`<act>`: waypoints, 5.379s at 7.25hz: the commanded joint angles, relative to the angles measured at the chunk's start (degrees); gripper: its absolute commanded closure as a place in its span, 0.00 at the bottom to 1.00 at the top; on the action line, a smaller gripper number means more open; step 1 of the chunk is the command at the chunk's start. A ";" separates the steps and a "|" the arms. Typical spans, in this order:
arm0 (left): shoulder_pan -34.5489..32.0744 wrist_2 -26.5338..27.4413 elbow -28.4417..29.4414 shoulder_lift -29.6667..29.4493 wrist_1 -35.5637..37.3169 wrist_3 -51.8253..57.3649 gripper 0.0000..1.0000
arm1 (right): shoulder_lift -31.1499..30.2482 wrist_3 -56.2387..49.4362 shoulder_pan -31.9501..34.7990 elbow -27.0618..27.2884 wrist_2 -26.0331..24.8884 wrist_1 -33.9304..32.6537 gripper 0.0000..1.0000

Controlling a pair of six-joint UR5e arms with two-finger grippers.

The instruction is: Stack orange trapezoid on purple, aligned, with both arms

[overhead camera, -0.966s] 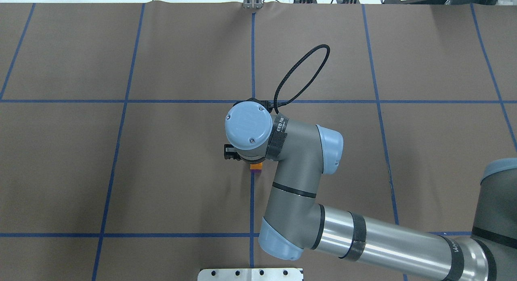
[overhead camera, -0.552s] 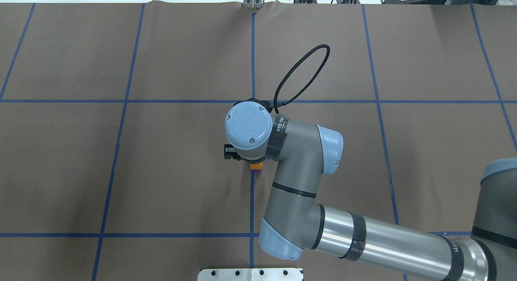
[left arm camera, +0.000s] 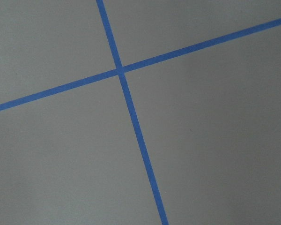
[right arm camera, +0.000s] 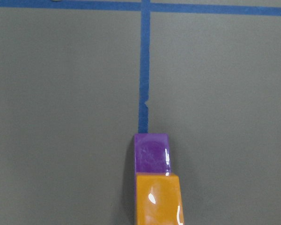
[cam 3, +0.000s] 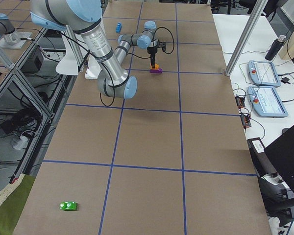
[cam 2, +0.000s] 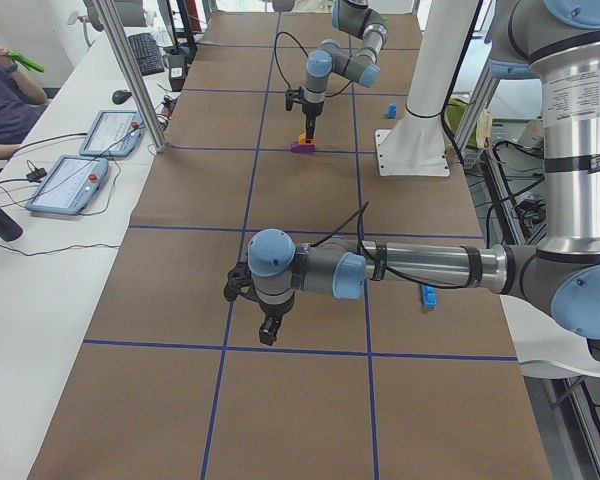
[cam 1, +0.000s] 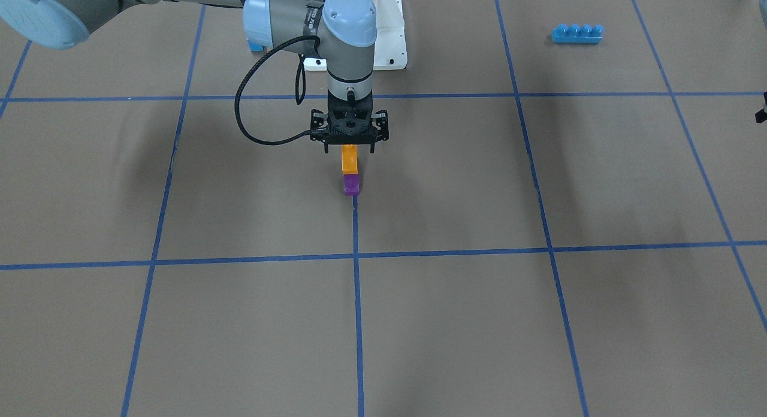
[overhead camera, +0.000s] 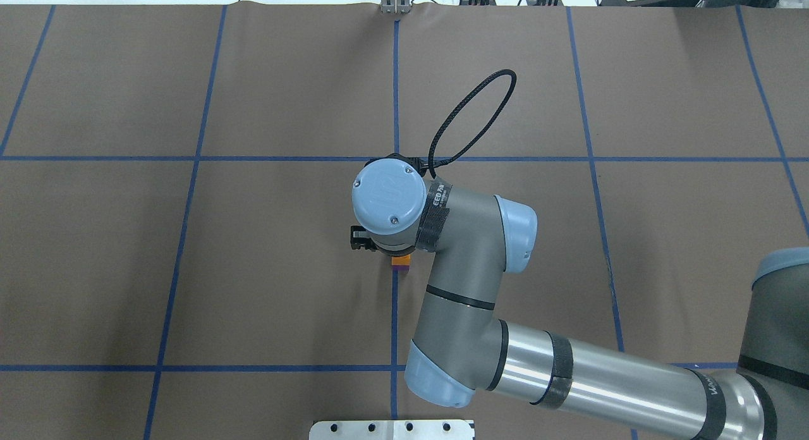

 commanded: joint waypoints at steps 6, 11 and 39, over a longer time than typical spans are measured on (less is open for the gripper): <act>-0.13 -0.21 0.17 1.23 -0.46 -0.09 0.00 | -11.38 -4.44 -2.48 5.60 0.50 11.18 0.00; -0.13 -0.12 -0.53 0.88 -0.46 0.00 0.00 | -11.72 -41.27 -19.99 -20.42 2.88 14.61 0.00; -0.22 0.15 -1.67 4.54 -0.46 -0.18 0.00 | -29.83 -48.56 -60.51 -50.57 -19.10 13.20 0.00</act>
